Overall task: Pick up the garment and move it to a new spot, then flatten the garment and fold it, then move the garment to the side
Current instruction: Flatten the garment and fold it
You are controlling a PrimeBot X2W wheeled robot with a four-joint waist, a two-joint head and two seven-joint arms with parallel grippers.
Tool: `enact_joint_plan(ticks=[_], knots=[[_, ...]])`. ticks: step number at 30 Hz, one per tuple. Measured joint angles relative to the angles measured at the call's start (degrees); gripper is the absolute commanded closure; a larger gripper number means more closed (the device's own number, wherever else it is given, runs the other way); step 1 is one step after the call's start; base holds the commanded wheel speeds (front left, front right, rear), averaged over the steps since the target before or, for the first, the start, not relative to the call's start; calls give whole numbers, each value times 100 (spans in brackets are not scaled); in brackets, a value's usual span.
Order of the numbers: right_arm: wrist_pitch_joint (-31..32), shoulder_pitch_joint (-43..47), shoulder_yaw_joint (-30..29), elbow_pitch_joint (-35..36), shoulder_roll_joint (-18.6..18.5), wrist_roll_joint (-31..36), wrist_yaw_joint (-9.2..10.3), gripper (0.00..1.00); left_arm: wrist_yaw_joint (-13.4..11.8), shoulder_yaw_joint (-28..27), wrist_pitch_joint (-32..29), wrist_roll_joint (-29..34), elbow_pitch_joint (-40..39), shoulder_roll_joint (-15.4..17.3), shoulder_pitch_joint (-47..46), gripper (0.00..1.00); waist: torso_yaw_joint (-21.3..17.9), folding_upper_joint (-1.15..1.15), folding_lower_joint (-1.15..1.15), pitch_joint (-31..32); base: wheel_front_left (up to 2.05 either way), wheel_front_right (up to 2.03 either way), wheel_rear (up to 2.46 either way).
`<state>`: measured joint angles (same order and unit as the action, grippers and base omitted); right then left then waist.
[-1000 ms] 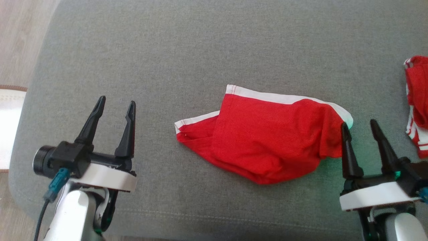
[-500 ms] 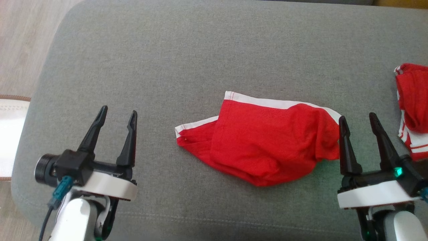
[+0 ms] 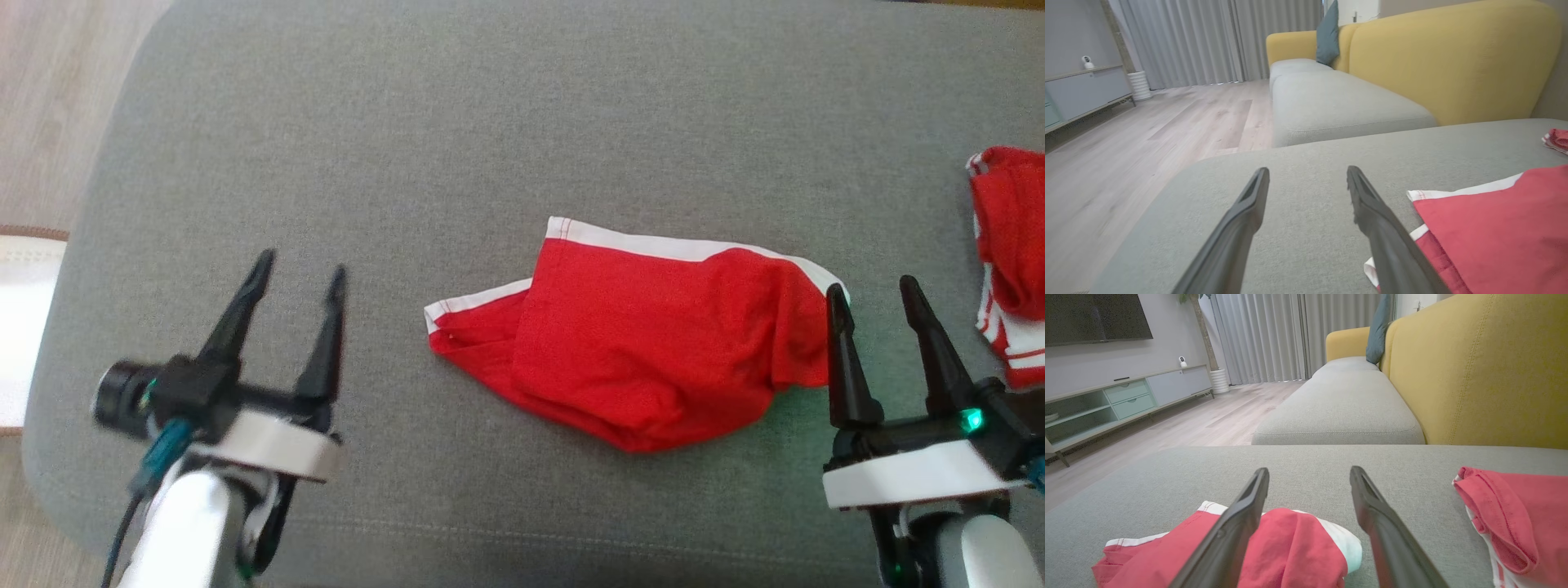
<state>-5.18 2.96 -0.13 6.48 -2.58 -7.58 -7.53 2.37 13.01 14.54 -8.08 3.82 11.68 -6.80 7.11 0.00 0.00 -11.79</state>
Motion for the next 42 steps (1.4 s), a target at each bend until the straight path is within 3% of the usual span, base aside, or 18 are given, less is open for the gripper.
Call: enact_joint_plan(ticks=[3, 7, 13, 20, 28, 29, 30, 32, 33, 42], knots=[[23, -8, 7, 0, 0, 0, 0, 0, 170, 328, -51, 38, 43, -42, -407, 0, 8, 0, 0, -102, 0, 0, 0], [71, -108, 86, 0, 0, 1, 0, 0, 397, 979, -413, 29, 274, -345, -1383, 0, -43, 0, 0, -277, 0, 0, 0], [74, -373, 209, 4, -1, 1, 0, 0, 479, 1829, -1109, -420, 1042, -628, -2201, 0, -344, 0, 0, -502, 0, 0, 0], [53, -362, 208, -51, -1, -100, 0, 0, 513, 2035, -1573, -828, 2079, -595, -2593, 0, -693, 0, 0, -728, 0, 0, 0], [12, -364, 199, -90, -1, -146, 0, 0, 508, 2064, -2163, -1053, 2883, -594, -2773, 0, -770, 0, 0, -824, 0, 0, 0], [12, -364, 199, -104, -1, -148, 0, 0, 486, 2063, -2213, -1085, 2945, -594, -2776, 4, -771, 0, 0, -820, 0, 0, 0], [12, -365, 199, -114, -1, -163, 0, 0, 486, 2064, -2260, -1100, 2982, -597, -2787, 27, -774, 0, 0, -816, 0, 0, 0], [10, -368, 200, -129, -1, -163, 0, 0, 486, 2067, -2310, -1178, 3028, -598, -2847, 86, -778, 0, 0, -811, 0, 0, 0], [5, -369, 200, -141, -1, -163, 0, 0, 486, 2075, -2309, -1181, 3060, -598, -2882, 100, -782, 0, 0, -807, 0, 0, 0], [-40, -370, 120, -174, -1, -263, 0, 0, 412, 2159, -1757, -1042, 2731, -453, -2933, 100, -776, 0, 0, -782, 0, 0, 0]])
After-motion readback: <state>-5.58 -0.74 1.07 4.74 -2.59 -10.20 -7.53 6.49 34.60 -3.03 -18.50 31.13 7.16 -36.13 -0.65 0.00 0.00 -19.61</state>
